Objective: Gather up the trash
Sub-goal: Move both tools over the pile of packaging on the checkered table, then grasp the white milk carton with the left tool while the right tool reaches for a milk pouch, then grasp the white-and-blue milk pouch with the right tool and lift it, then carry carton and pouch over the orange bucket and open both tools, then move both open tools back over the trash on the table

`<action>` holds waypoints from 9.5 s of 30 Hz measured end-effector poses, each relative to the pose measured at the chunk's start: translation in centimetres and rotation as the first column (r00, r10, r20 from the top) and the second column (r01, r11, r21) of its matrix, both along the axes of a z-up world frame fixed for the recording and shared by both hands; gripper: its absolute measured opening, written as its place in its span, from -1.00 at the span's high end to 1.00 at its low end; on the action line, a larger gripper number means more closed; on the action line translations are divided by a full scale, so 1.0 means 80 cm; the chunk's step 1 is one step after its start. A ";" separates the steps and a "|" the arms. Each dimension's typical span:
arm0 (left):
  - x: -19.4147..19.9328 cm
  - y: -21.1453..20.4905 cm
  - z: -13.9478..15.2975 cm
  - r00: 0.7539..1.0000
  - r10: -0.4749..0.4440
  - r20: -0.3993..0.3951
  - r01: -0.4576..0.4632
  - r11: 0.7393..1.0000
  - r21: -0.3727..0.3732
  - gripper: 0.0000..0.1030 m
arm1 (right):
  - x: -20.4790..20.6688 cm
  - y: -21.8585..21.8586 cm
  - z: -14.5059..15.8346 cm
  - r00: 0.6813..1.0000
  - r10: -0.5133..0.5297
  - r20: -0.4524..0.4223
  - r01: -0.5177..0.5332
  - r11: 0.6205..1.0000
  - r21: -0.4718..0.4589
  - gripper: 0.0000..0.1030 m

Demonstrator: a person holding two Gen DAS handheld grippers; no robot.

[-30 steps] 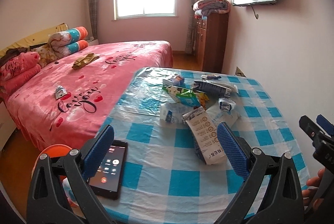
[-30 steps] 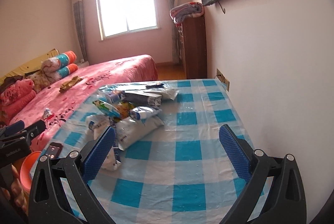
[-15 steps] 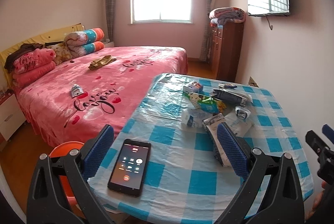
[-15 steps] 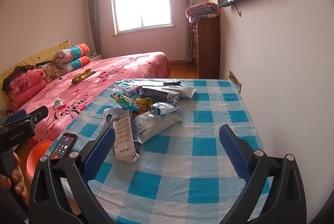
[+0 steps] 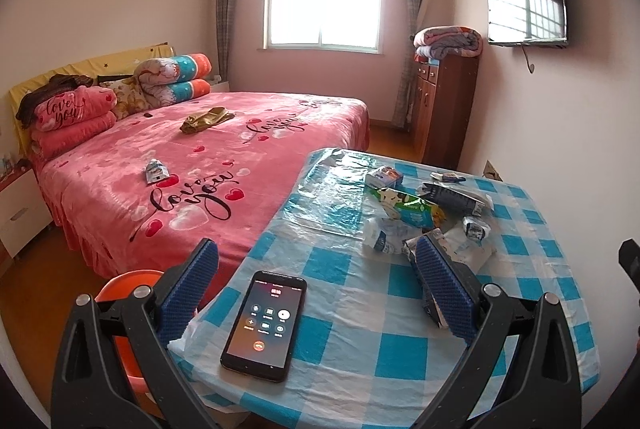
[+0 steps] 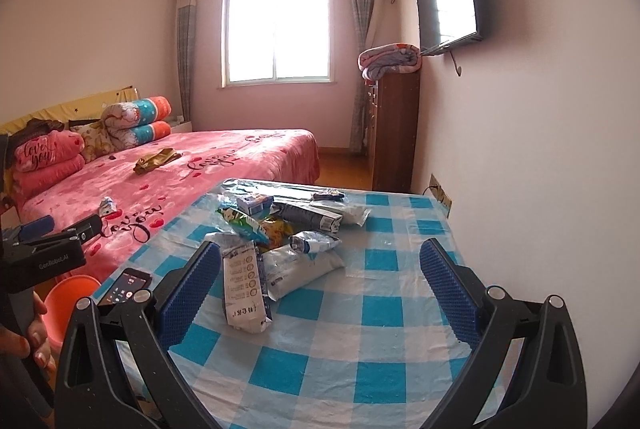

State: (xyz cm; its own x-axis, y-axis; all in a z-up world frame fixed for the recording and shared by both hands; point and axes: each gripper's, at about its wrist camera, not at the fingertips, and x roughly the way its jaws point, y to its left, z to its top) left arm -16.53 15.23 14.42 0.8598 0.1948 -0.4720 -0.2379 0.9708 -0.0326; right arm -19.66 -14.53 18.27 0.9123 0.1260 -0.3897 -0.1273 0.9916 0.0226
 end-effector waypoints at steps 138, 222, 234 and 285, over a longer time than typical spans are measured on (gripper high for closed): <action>0.156 -0.078 -0.137 0.846 -0.413 -0.338 0.324 0.900 -0.291 -0.13 | 0.332 -0.027 -0.196 0.855 0.086 -0.511 -0.024 0.992 0.127 -0.62; 0.048 -0.013 -0.109 0.892 -0.382 -0.243 0.311 0.907 -0.284 -0.13 | 0.140 0.051 -0.133 0.858 0.243 -0.454 -0.191 0.969 0.158 0.53; 0.004 0.085 -0.074 0.965 -0.198 -0.170 0.153 0.957 -0.245 -0.13 | 0.139 0.183 -0.063 0.735 0.552 -0.394 -0.448 0.831 0.328 0.53; -0.045 0.208 -0.090 0.982 0.165 -0.091 -0.174 0.980 -0.093 -0.73 | 0.142 0.259 -0.094 0.728 0.656 -0.199 -0.542 0.729 0.418 -0.90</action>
State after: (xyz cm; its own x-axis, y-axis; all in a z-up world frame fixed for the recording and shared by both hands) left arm -20.16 31.87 7.20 0.7754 0.2824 -0.5648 -0.4045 0.9089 -0.1010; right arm -8.31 6.17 10.76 0.4331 0.7665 -0.4742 -0.6210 0.6351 0.4593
